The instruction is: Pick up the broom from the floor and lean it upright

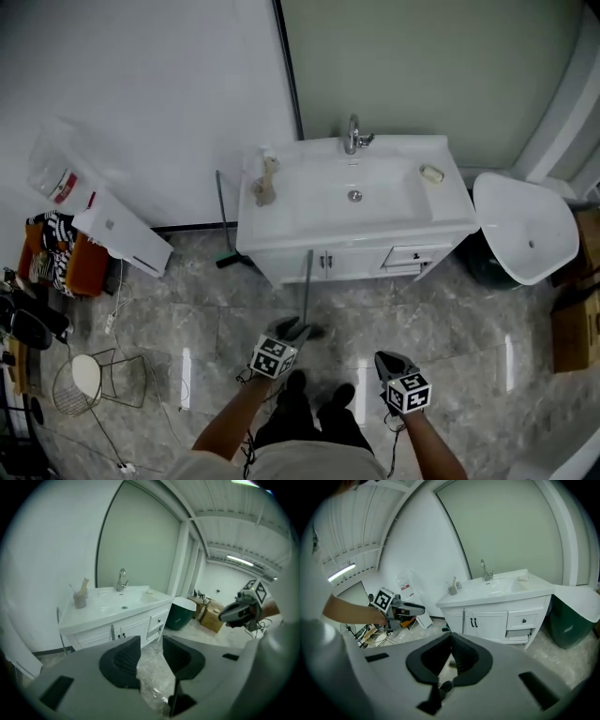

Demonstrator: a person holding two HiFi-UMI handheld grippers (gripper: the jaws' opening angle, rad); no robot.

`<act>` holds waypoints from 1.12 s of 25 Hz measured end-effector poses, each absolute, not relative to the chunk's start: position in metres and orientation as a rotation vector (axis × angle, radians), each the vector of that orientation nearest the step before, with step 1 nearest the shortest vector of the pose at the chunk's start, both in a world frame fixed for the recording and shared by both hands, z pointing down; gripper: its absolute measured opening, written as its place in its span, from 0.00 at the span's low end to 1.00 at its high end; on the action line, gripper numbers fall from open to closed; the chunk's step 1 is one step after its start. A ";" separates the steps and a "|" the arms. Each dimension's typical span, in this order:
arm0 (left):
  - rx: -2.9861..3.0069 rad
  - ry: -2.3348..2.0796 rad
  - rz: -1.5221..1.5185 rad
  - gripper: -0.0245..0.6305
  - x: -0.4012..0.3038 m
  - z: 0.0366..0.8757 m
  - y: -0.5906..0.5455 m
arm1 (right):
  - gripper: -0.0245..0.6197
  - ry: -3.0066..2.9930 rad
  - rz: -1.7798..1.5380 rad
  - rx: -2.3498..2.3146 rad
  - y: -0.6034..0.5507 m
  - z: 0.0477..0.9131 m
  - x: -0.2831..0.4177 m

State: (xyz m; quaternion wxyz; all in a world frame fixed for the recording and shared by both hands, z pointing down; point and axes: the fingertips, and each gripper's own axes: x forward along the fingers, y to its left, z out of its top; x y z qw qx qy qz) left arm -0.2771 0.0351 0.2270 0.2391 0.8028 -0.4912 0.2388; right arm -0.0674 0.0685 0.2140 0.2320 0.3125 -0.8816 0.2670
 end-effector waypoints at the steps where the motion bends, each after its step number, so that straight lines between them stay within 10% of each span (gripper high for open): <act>1: 2.221 -1.333 0.655 0.24 -0.277 0.214 0.046 | 0.04 -2.428 0.734 0.867 0.072 0.202 -0.069; 28: 2.316 -1.289 0.246 0.07 -0.405 0.048 0.174 | 0.04 -2.584 0.456 1.033 0.148 0.028 -0.197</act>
